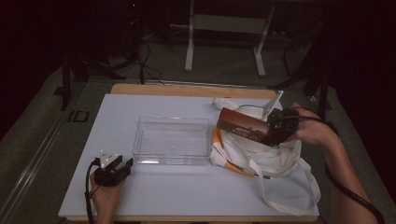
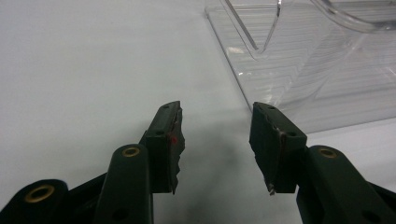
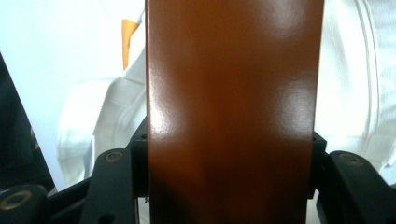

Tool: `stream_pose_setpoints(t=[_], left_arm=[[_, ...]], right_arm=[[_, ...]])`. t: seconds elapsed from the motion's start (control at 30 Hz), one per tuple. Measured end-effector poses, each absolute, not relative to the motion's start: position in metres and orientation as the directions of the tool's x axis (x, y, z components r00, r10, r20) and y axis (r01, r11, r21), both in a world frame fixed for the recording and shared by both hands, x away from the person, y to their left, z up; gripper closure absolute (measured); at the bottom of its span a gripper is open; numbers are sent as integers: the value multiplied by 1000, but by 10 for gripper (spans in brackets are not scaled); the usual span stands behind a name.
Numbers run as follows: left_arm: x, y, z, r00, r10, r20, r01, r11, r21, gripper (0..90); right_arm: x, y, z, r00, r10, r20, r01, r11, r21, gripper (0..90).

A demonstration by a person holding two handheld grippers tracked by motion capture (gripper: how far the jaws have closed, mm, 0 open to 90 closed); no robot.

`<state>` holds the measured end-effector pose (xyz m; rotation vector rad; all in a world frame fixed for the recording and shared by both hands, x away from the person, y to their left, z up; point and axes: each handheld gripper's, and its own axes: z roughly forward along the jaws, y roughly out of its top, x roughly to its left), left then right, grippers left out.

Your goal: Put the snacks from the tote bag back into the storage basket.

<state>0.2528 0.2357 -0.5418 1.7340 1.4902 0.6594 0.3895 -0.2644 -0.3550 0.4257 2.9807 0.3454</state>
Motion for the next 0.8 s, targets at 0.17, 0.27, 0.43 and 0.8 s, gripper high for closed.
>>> stream_pose_setpoints(t=[0.17,0.27,0.43,0.8], left_arm=[[253,236,-542,191,978,-90,596,-43,802,541],[253,237,-542,191,977,-92,595,-41,803,541],[252,237,-542,193,976,-97,594,-37,804,542],[252,237,-542,193,976,-98,593,-37,804,541]], right_arm=[[390,-257,-353,-959,271,-80,246,939,241,435],[390,-254,-353,-961,266,-80,241,940,242,435],[390,-246,-352,-965,251,-79,225,943,246,435],[391,-233,-350,-971,224,-82,197,947,255,435]])
